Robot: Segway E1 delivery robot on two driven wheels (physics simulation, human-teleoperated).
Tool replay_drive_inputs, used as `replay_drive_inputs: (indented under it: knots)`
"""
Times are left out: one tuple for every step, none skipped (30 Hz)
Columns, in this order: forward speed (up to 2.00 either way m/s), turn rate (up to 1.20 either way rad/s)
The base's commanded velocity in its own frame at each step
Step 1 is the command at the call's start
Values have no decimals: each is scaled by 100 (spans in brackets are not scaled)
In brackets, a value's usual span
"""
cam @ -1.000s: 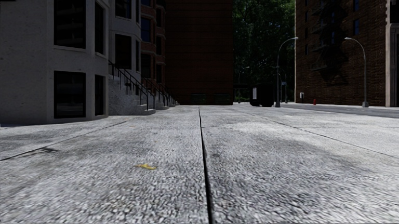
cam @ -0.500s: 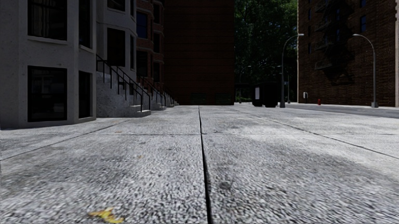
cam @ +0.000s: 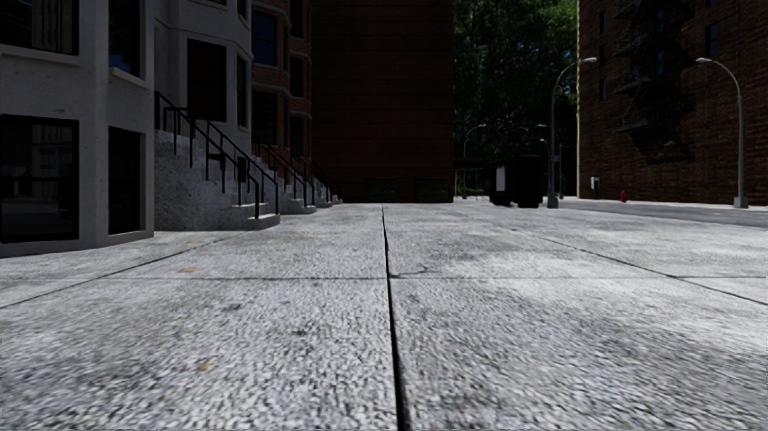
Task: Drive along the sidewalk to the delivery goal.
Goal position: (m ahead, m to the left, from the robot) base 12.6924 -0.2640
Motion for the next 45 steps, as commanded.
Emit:
replay_drive_inputs:
  knots:
    - [200, 0]
    - [200, 0]
    - [200, 0]
    - [200, 0]
    - [200, 0]
    - [200, 0]
    - [200, 0]
    - [200, 0]
    - [200, 0]
    - [200, 0]
    - [200, 0]
    - [200, 0]
    - [200, 0]
    - [200, 0]
    - [200, 0]
    - [200, 0]
    - [200, 0]
    - [200, 0]
    - [200, 0]
    - [200, 0]
    - [200, 0]
    - [200, 0]
    - [200, 0]
    - [200, 0]
    - [200, 0]
    - [200, 0]
    - [200, 0]
    - [200, 0]
    - [200, 0]
    - [200, 0]
    - [200, 0]
    - [200, 0]
    - [200, 0]
    - [200, 0]
    - [200, 0]
    - [200, 0]
    - [200, 0]
    - [200, 0]
    - [200, 0]
    - [200, 0]
    - [200, 0]
    - [200, 0]
    - [200, 0]
    - [200, 0]
    - [200, 0]
